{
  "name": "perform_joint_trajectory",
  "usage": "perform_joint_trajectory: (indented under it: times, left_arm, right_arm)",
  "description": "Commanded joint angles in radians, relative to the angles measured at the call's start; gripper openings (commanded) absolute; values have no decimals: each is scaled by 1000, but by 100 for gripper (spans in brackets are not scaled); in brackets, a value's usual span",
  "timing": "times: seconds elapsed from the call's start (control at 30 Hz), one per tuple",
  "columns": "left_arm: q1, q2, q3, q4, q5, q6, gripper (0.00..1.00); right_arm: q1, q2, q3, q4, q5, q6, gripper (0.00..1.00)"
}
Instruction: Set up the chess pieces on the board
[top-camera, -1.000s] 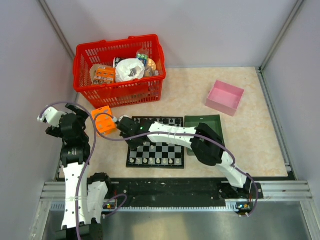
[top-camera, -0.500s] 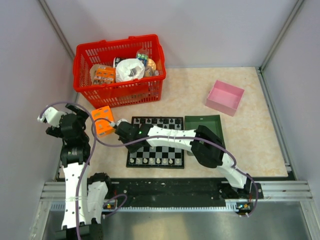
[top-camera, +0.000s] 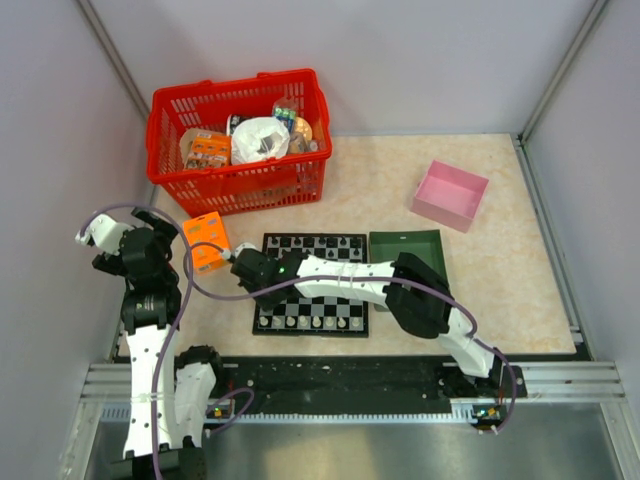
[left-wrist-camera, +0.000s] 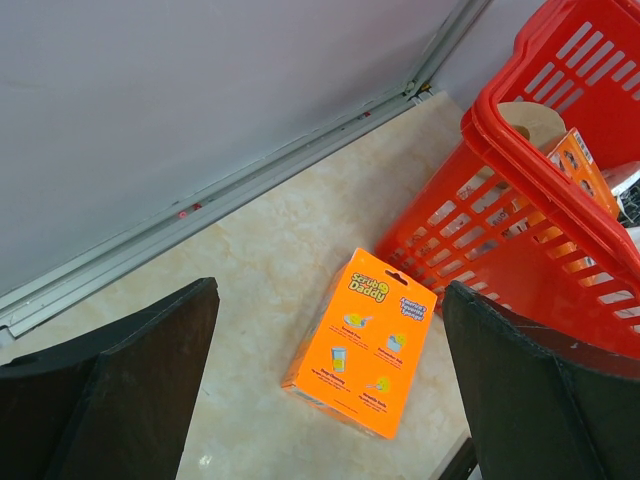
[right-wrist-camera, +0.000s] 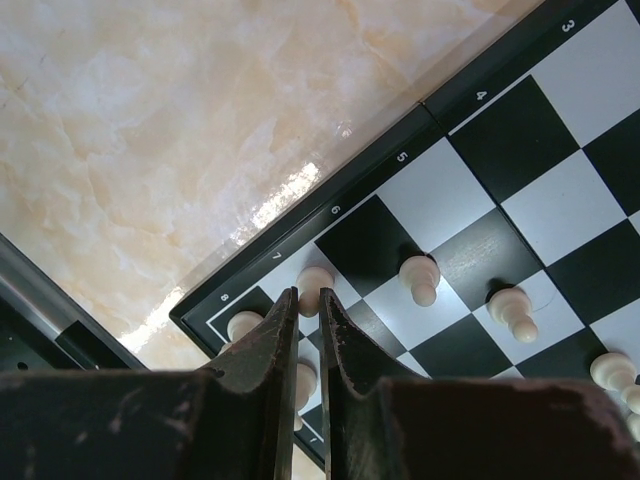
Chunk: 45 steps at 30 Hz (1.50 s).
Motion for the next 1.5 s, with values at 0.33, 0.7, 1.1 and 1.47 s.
perform_joint_trajectory:
  times: [0.33, 0.7, 1.1, 1.47]
  left_arm:
    - [5, -7, -6, 39, 9, -1, 99]
    - [5, -7, -2, 38, 8, 2, 99]
    - [5, -4, 1, 42, 11, 2, 99]
    - [5, -7, 4, 38, 9, 2, 99]
  right_arm:
    - [24, -63, -22, -13, -10, 10, 9]
    - [24, -79, -21, -7, -10, 6, 13]
    - [21, -108, 4, 0, -2, -10, 28]
    - [-37, -192, -35, 30, 47, -13, 31]
